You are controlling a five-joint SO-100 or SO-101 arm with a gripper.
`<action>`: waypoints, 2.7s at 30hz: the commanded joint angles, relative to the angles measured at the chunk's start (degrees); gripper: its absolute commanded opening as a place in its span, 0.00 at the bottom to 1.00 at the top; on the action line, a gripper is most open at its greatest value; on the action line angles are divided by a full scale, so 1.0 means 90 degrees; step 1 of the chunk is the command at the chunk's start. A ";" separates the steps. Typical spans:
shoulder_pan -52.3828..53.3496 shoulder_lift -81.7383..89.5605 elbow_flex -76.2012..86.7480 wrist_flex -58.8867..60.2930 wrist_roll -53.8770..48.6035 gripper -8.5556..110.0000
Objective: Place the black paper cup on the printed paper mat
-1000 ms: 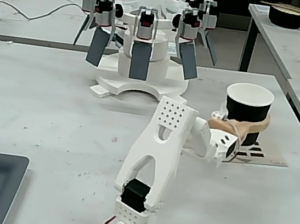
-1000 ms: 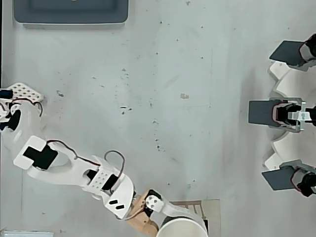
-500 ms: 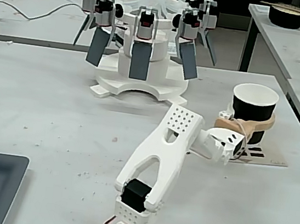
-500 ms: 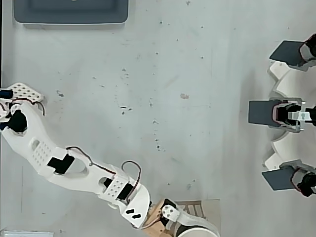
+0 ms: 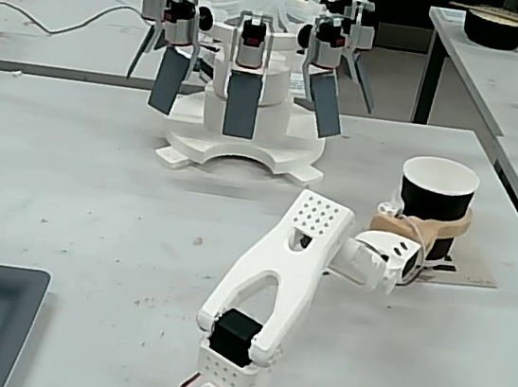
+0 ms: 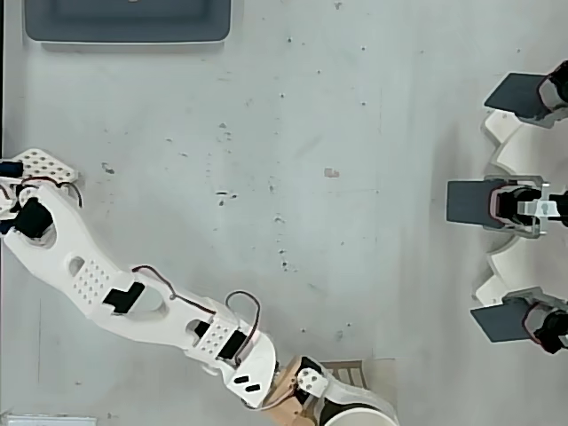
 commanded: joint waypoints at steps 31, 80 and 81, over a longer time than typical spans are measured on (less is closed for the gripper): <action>0.0127 0.0576 0.0781 -0.0088 -0.0703 0.33; 0.0059 0.8437 0.9775 -0.1855 -0.0664 0.36; -0.0029 0.8633 0.9893 -0.1885 -0.0674 0.34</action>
